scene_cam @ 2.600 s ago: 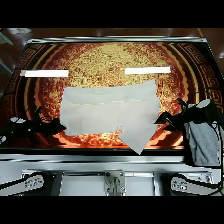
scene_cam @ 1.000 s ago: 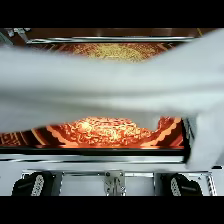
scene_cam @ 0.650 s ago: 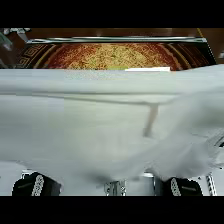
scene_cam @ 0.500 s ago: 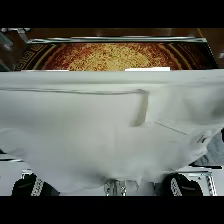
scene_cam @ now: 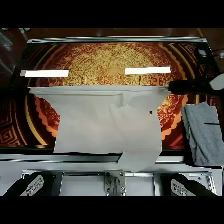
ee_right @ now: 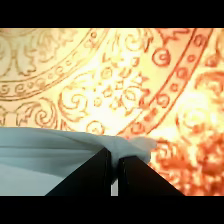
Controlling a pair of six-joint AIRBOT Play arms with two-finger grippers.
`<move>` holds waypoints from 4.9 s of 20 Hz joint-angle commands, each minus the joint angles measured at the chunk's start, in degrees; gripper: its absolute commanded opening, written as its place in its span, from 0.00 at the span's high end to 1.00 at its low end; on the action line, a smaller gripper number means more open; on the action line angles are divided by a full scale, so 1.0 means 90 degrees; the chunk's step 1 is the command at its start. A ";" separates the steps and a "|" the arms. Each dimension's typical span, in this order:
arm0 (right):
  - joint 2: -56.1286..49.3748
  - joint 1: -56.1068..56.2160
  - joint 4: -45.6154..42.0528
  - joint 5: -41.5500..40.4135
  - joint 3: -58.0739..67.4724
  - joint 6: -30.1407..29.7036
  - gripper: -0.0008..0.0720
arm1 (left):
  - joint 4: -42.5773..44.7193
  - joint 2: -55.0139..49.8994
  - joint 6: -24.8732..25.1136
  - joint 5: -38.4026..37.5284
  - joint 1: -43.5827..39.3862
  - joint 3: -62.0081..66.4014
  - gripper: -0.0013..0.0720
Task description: Fold the shirts.
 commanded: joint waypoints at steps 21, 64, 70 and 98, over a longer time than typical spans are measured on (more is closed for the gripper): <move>-0.1685 0.0602 -0.0913 0.0376 -0.0163 0.0146 0.89 | 0.1562 -0.3587 0.0097 -0.2040 -0.0950 0.1559 0.94; 0.0886 -0.2023 0.0386 0.2997 -0.1872 0.0350 0.23 | -0.1005 -0.1496 0.1158 -0.2302 0.1807 -0.3283 0.08; 0.0886 -0.2023 0.0367 0.2987 -0.1875 0.0408 0.23 | -0.1117 -0.1569 0.0760 -0.1756 0.1260 -0.3356 0.56; 0.0763 -0.1494 0.1642 0.1304 -0.5139 -0.0022 0.56 | -0.1112 -0.1503 0.0879 -0.1851 0.1268 -0.3334 0.94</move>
